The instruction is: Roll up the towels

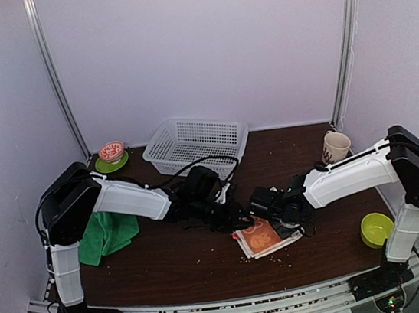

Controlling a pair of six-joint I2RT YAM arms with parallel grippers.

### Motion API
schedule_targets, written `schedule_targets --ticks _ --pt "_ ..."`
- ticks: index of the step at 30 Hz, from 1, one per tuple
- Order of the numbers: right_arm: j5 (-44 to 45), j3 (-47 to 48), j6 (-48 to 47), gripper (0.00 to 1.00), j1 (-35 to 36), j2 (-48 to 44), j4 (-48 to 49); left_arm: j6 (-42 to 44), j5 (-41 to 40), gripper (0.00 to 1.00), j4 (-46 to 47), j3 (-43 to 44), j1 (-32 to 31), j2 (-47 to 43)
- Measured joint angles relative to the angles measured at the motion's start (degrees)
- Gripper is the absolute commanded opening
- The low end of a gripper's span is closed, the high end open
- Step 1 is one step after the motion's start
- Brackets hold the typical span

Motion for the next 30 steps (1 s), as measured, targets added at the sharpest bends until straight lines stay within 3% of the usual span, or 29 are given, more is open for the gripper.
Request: schedule_targets --ticks 11,30 --pt "-5.4 -2.4 0.0 0.38 0.1 -3.4 4.2 -0.6 0.1 0.27 1.2 0.2 0.0 0.0" --pt "-11.2 -7.4 -1.1 0.41 0.1 -9.1 12.9 -0.9 0.7 0.27 1.0 5.9 0.0 3.0"
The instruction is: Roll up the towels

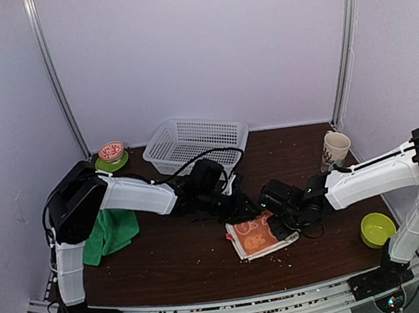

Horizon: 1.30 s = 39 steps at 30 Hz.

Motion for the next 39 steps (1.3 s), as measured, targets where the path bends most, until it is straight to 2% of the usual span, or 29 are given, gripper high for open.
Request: schedule_targets --ticks 19,34,39 --pt "-4.5 -5.6 -3.5 0.39 0.0 -3.4 8.8 -0.9 2.6 0.27 -1.2 10.0 0.0 6.9" --pt "-7.1 -6.2 -6.0 0.39 0.0 -3.3 11.7 -3.0 6.1 0.26 0.2 12.9 0.0 11.6" --pt "-7.6 -6.2 -6.3 0.4 0.0 -3.1 12.5 -3.9 6.4 0.18 0.4 12.9 0.0 12.0"
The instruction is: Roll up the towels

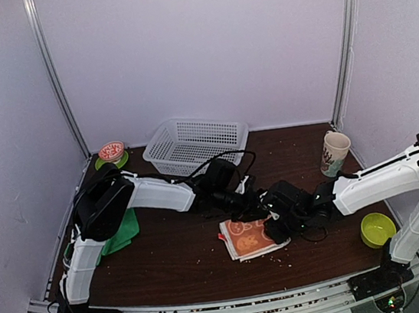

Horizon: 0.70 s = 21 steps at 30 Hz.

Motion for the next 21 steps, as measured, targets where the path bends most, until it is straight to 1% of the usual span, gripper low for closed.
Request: schedule_targets --ticks 3,4,6,9,14,21 --pt "-0.2 0.0 -0.1 0.43 0.0 0.1 0.1 0.2 -0.3 0.09 -0.7 0.0 0.0 0.0" --pt "-0.2 0.0 -0.1 0.43 0.0 0.1 0.1 0.2 -0.4 0.04 -1.0 0.0 0.0 0.0" --pt "-0.6 0.0 -0.2 0.46 0.0 0.1 0.0 0.2 -0.7 0.0 -1.6 0.0 0.1 0.0" --pt "-1.3 0.2 -0.2 0.49 0.0 0.0 -0.3 0.1 -1.1 0.0 -2.4 -0.1 0.3 0.0" --pt "-2.0 0.8 -0.2 0.52 0.0 -0.7 -1.4 0.1 -1.9 0.0 -3.4 -0.7 0.9 0.4" --pt "-2.5 1.0 0.2 0.53 -0.3 -5.9 -2.9 0.1 -2.3 0.0 -4.2 -1.0 1.3 0.6"
